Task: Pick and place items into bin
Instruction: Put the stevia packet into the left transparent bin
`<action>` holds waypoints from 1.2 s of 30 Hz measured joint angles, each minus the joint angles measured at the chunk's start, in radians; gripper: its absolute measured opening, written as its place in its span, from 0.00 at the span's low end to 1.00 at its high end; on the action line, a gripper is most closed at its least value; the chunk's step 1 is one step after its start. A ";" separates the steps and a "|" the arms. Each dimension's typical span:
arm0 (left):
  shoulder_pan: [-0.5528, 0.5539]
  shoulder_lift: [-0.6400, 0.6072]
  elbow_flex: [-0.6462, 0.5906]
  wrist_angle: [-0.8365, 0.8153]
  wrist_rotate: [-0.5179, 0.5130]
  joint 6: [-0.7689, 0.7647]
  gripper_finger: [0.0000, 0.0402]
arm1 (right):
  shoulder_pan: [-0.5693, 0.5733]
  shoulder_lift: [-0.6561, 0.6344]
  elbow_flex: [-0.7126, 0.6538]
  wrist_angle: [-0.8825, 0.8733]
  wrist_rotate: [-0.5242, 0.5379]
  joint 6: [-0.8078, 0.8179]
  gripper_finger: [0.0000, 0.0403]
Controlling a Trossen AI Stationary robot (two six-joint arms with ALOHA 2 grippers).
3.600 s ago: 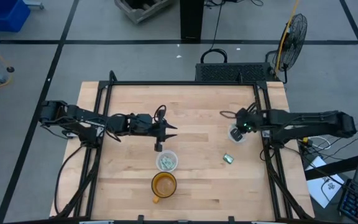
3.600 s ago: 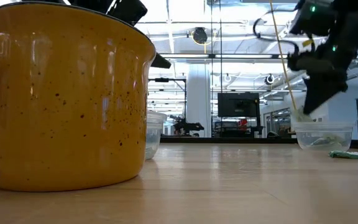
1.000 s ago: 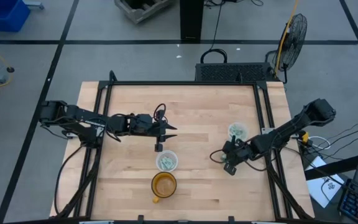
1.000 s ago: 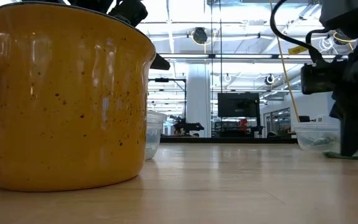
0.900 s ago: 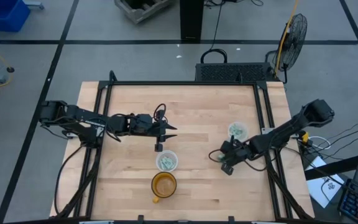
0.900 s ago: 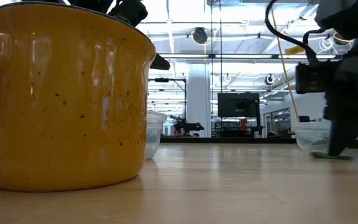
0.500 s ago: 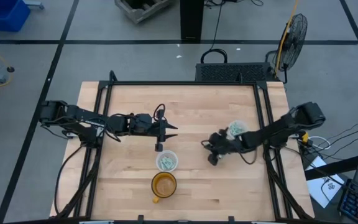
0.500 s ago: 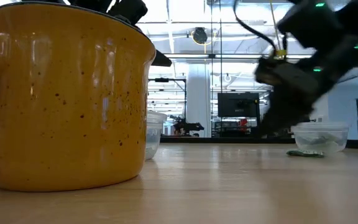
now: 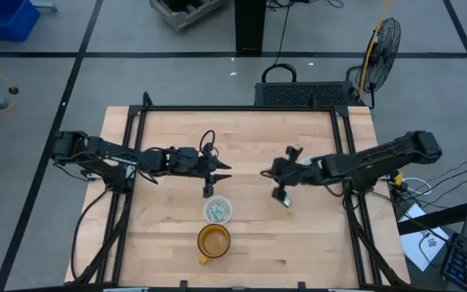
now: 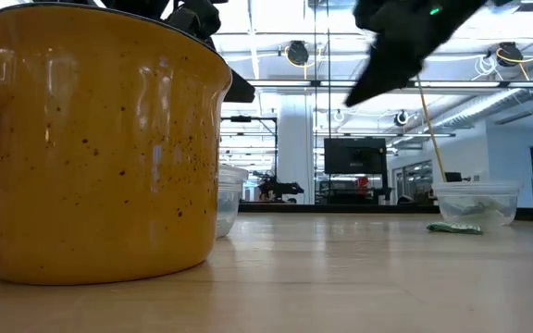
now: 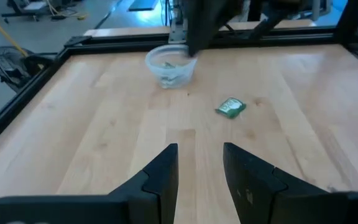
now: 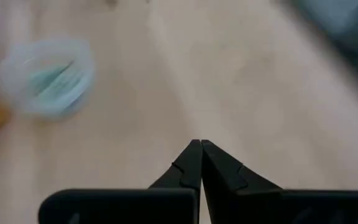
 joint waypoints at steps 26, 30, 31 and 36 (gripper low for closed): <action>-0.006 0.000 0.000 -0.022 -0.010 0.054 0.33 | 0.146 0.255 -0.186 0.010 -0.240 0.377 0.00; -0.006 0.000 0.000 -0.022 -0.010 0.074 0.33 | 0.087 0.270 -0.191 0.129 -0.103 0.262 0.00; -0.006 0.000 0.000 -0.022 -0.010 0.082 0.33 | 0.066 0.268 -0.191 0.158 -0.063 0.224 0.00; -0.006 0.000 0.000 -0.016 -0.011 0.086 0.33 | -0.062 0.267 -0.188 0.279 -0.035 0.029 0.00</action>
